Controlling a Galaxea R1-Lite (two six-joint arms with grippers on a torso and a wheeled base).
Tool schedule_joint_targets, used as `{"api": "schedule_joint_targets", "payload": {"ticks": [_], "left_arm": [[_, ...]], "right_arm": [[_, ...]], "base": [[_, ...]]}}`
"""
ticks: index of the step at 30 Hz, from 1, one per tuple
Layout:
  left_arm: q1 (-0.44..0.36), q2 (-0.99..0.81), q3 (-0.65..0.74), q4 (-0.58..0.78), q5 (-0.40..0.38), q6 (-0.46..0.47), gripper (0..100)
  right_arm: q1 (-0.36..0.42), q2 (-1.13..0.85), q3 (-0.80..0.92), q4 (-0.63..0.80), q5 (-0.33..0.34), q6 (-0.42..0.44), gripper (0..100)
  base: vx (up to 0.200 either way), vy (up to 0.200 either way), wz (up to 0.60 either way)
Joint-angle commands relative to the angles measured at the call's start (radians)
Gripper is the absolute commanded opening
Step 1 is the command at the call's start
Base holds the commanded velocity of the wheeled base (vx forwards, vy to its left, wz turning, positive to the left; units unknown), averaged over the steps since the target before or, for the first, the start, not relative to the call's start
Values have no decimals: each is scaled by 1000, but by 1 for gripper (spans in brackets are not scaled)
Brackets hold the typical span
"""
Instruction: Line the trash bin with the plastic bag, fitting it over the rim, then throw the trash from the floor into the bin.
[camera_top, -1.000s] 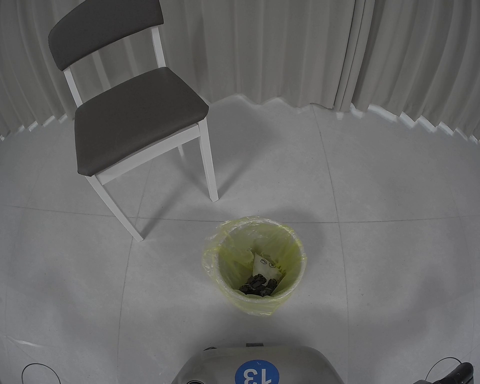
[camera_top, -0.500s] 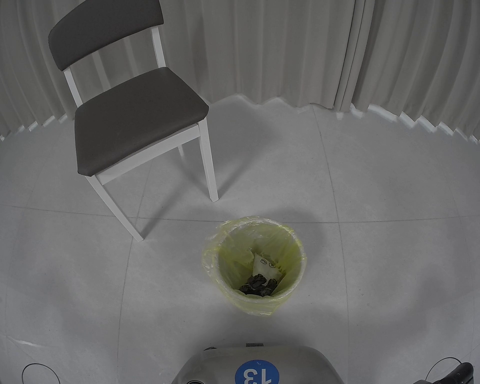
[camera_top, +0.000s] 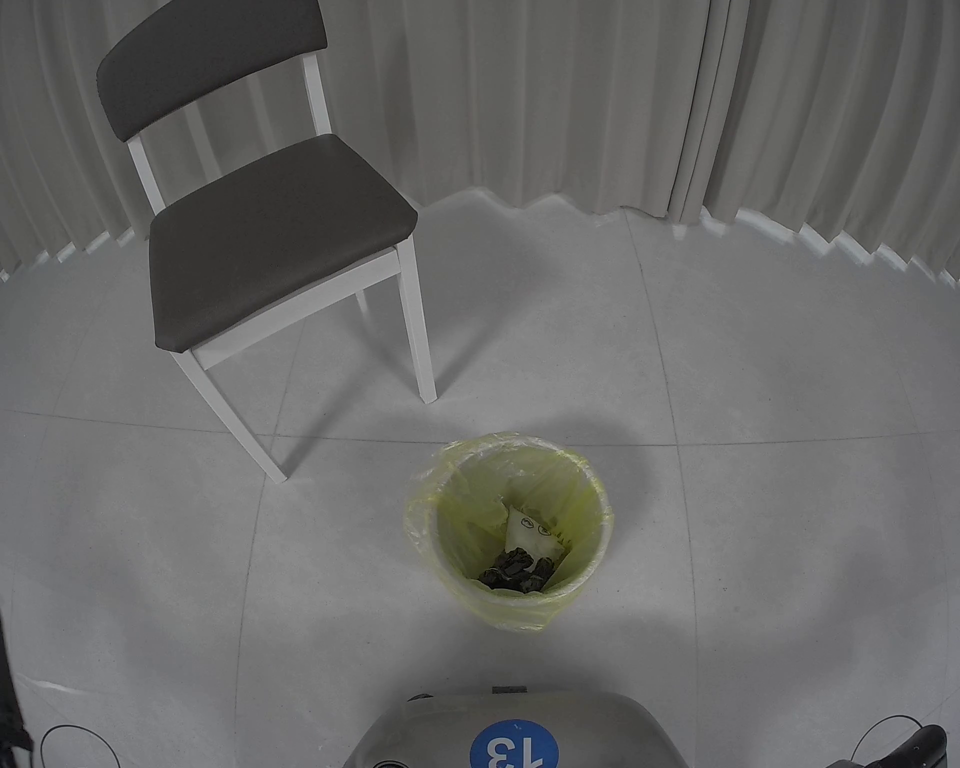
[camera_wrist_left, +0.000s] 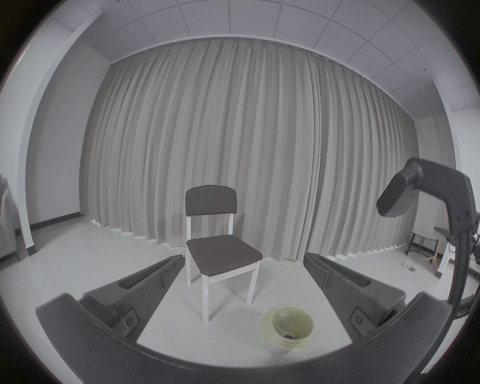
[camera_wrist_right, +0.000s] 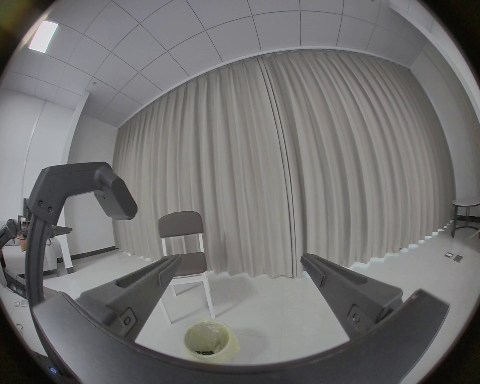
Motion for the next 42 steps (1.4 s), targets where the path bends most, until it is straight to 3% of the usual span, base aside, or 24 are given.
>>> {"api": "schedule_joint_targets", "payload": {"ticks": [1, 4, 10, 16, 29, 42], "left_arm": [[-1, -13, 185, -76, -58, 35, 100], [-1, -13, 219, -76, -60, 37, 100], [-1, -13, 221, 85, -63, 34, 100], [0, -13, 227, 130, -71, 61, 100], [0, -13, 225, 131, -68, 61, 100], [0, -11, 225, 134, -69, 61, 100]], "right_arm": [[0, -5, 132, -52, 3, -1, 100], [0, -5, 161, -56, 1, 0, 100], [0, -5, 245, -104, 1, 3, 100], [0, -5, 336, -147, -1, 2, 100], [0, -5, 526, -214, -1, -3, 100], [0, -5, 573, -199, -17, -13, 100]], "base": [[0, 0, 0], [0, 0, 0], [0, 0, 0], [0, 0, 0], [0, 0, 0], [0, 0, 0]]}}
